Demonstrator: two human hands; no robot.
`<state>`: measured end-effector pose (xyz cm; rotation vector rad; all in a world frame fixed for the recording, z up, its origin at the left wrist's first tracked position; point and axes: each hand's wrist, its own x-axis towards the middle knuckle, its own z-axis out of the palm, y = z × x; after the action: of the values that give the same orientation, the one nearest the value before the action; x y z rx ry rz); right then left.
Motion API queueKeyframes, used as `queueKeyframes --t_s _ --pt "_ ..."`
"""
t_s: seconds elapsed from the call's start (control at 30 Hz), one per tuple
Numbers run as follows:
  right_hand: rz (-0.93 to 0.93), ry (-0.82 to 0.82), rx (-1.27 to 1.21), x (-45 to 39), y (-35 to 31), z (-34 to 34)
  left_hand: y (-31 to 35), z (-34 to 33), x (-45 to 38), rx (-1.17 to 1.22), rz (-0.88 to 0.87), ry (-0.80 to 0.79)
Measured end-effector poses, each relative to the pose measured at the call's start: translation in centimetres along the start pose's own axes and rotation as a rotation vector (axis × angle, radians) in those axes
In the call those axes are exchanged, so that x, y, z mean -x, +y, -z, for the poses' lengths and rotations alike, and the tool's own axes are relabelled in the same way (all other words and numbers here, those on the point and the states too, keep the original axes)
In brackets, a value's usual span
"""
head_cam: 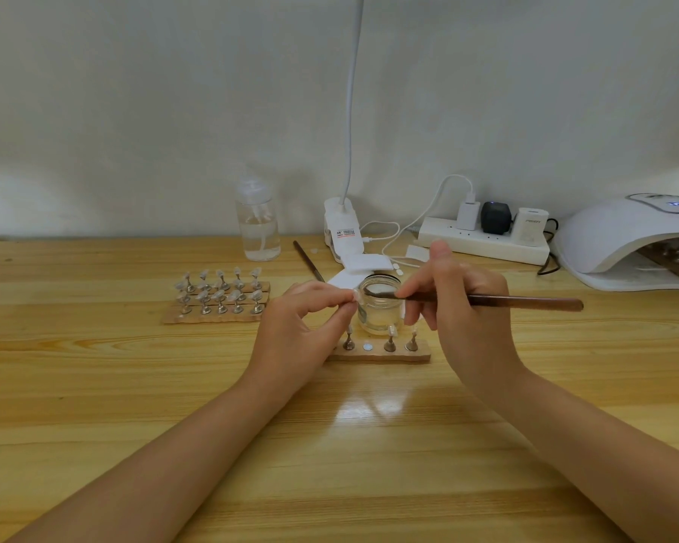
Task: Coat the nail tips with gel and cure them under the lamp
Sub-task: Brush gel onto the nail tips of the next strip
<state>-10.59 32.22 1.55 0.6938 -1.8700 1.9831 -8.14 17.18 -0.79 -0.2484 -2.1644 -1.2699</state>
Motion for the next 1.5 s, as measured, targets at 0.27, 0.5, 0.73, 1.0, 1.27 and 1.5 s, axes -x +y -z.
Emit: queueKeyframes --t_s 0.27,0.5,0.73,1.0,1.27,1.5 --pt "0.072 -0.07 0.12 0.03 0.62 -0.28 -0.24 -0.09 -0.04 -0.006 -0.005 0.003" --pt "0.013 -0.063 0.035 0.09 0.29 -0.03 -0.21 -0.1 -0.05 -0.008 -0.009 -0.001" --pt "0.026 0.004 0.029 0.01 0.06 -0.11 -0.12 -0.05 -0.06 -0.003 -0.004 0.001" --pt "0.035 -0.044 0.037 0.24 0.26 -0.35 -0.11 -0.04 -0.08 0.02 0.017 0.01" --pt "-0.023 0.003 -0.022 0.43 0.11 -0.22 -0.31 0.1 -0.1 0.082 0.082 0.043" --pt "0.006 -0.01 0.028 0.4 0.14 -0.62 -0.54 0.02 -0.16 0.122 0.105 0.034"
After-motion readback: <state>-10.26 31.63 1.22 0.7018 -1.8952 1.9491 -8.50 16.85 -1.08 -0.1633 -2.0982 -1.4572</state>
